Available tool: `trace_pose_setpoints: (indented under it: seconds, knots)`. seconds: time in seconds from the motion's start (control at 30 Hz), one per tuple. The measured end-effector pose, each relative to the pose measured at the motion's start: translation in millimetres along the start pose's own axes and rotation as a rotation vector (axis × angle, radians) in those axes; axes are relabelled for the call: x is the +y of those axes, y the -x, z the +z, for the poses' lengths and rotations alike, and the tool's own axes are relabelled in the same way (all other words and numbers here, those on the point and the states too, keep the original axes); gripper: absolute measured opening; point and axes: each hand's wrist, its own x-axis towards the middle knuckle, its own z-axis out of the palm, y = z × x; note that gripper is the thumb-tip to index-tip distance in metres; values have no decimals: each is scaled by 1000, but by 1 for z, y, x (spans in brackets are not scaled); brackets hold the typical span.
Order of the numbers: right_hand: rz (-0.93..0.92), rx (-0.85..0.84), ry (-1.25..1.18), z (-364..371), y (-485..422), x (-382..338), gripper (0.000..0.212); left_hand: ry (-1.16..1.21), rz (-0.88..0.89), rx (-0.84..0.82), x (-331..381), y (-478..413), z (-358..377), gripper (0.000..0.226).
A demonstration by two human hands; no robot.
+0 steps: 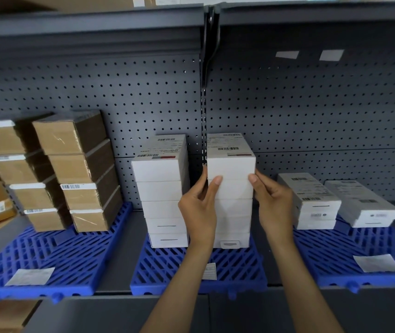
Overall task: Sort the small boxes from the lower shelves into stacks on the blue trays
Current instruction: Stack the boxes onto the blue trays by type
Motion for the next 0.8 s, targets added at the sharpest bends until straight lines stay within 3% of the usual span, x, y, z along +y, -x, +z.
trace_pose_setpoints:
  seconds: [0.23,0.47,0.8]
  knots:
    - [6,25,-22,1,3,5,33,-21,-5,4,-1,1,-1,50]
    - [80,-122,72,-17,26,32,39,-208,-31,-158,-27,21,-21,58]
    - [137,-198,177,-37,51,70,40,-344,-120,-239,-62,45,-41,51]
